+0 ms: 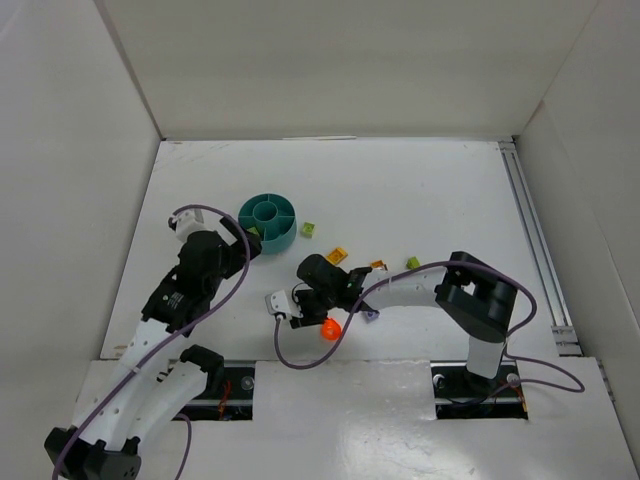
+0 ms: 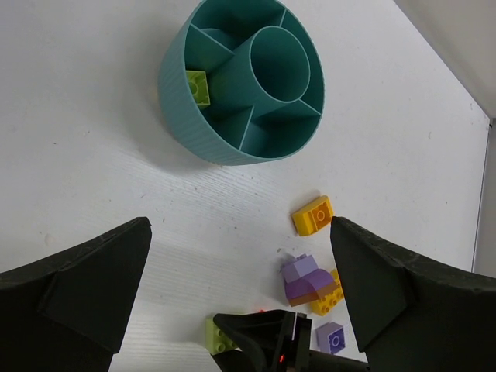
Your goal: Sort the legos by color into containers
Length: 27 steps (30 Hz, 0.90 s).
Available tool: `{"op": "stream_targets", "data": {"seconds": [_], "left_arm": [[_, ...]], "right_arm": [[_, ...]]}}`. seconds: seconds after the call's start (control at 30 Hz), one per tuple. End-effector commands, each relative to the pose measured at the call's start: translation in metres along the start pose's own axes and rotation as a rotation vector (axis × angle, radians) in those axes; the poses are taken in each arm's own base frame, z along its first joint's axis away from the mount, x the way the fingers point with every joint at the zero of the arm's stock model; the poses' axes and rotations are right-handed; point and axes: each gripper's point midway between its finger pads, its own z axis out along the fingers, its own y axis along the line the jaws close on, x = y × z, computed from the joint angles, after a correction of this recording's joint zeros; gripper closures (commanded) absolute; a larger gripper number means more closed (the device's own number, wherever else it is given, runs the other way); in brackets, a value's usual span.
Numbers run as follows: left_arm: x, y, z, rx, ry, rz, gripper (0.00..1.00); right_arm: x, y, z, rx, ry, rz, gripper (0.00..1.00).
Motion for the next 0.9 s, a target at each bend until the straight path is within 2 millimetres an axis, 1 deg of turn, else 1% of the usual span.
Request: {"op": "stream_targets", "data": {"seconds": [0.0,0.07,0.1,0.13,0.17,0.2,0.23,0.27,0.3,0.33,0.37,0.4,0.43,0.47,0.57,0.6,0.63,0.67,0.7,0.73,0.77,0.8,0.83,0.87], "left_arm": [[-0.005,0.002,-0.003,-0.006,-0.028,-0.024,0.0],[-0.007,0.006,-0.003,-0.028,-0.041,-0.032,0.0],[-0.007,0.007,-0.005,-0.028,-0.041,-0.045,0.0],[-0.007,0.01,-0.005,-0.043,-0.047,-0.053,0.0],[-0.012,0.006,-0.008,-0.027,-0.059,-0.06,0.0],[-0.01,0.008,-0.009,-0.035,-0.053,-0.067,0.0],[-0.015,0.004,-0.012,-0.02,-0.065,-0.074,0.0],[-0.016,0.007,-0.014,-0.027,-0.071,-0.084,0.0],[-0.018,0.007,-0.016,-0.036,-0.075,-0.096,0.0],[-0.019,0.009,-0.018,-0.043,-0.084,-0.105,0.0],[-0.023,0.009,-0.022,-0.041,-0.097,-0.109,0.0],[-0.023,0.012,-0.022,-0.057,-0.102,-0.105,0.0],[-0.023,0.012,-0.022,-0.057,-0.102,-0.105,0.0],[-0.025,0.011,-0.024,-0.057,-0.102,-0.105,0.0],[-0.027,0.01,-0.027,-0.05,-0.107,-0.108,0.0],[-0.027,0.011,-0.027,-0.051,-0.107,-0.095,0.0],[-0.026,0.006,-0.027,-0.028,-0.098,-0.09,0.0],[-0.027,0.002,-0.03,-0.005,-0.099,-0.084,0.0],[-0.027,0.002,-0.03,-0.005,-0.099,-0.083,0.0],[-0.027,0.003,-0.03,-0.005,-0.099,-0.074,0.0],[-0.027,0.003,-0.03,-0.005,-0.099,-0.074,0.0],[-0.029,0.002,-0.032,-0.004,-0.1,-0.075,0.0],[-0.032,0.003,-0.034,-0.013,-0.111,-0.075,0.0],[-0.032,0.007,-0.034,-0.034,-0.113,-0.082,0.0]], "right_arm": [[-0.015,-0.001,0.001,-0.015,-0.048,-0.022,0.74],[-0.022,-0.009,-0.005,0.021,-0.058,-0.035,0.75],[-0.031,-0.015,-0.015,0.054,-0.072,-0.048,0.77],[-0.043,-0.033,-0.023,0.129,-0.088,-0.069,0.79],[-0.048,-0.038,-0.03,0.157,-0.09,-0.075,0.79],[-0.058,-0.052,-0.039,0.215,-0.123,-0.079,0.79],[-0.073,-0.068,-0.054,0.276,-0.163,-0.095,0.8],[-0.078,-0.076,-0.061,0.304,-0.186,-0.088,0.8],[-0.09,-0.095,-0.071,0.366,-0.228,-0.103,0.8],[-0.095,-0.109,-0.083,0.409,-0.253,-0.092,0.8],[-0.114,-0.123,-0.095,0.441,-0.298,-0.112,0.8],[-0.122,-0.125,-0.093,0.425,-0.321,-0.123,0.8],[-0.129,-0.134,-0.096,0.434,-0.335,-0.146,0.8],[-0.145,-0.145,-0.098,0.447,-0.357,-0.185,0.8],[-0.164,-0.156,-0.094,0.435,-0.396,-0.251,0.8],[-0.169,-0.168,-0.092,0.439,-0.408,-0.271,0.8],[-0.178,-0.166,-0.09,0.41,-0.439,-0.299,0.8],[-0.181,-0.178,-0.091,0.398,-0.463,-0.332,0.79],[-0.177,-0.186,-0.09,0.406,-0.452,-0.333,0.79],[-0.181,-0.187,-0.089,0.376,-0.481,-0.348,0.79],[-0.176,-0.188,-0.085,0.344,-0.477,-0.359,0.79],[-0.171,-0.195,-0.086,0.336,-0.476,-0.364,0.79],[-0.176,-0.2,-0.081,0.326,-0.484,-0.384,0.79],[-0.174,-0.202,-0.078,0.299,-0.491,-0.395,0.79]]}}
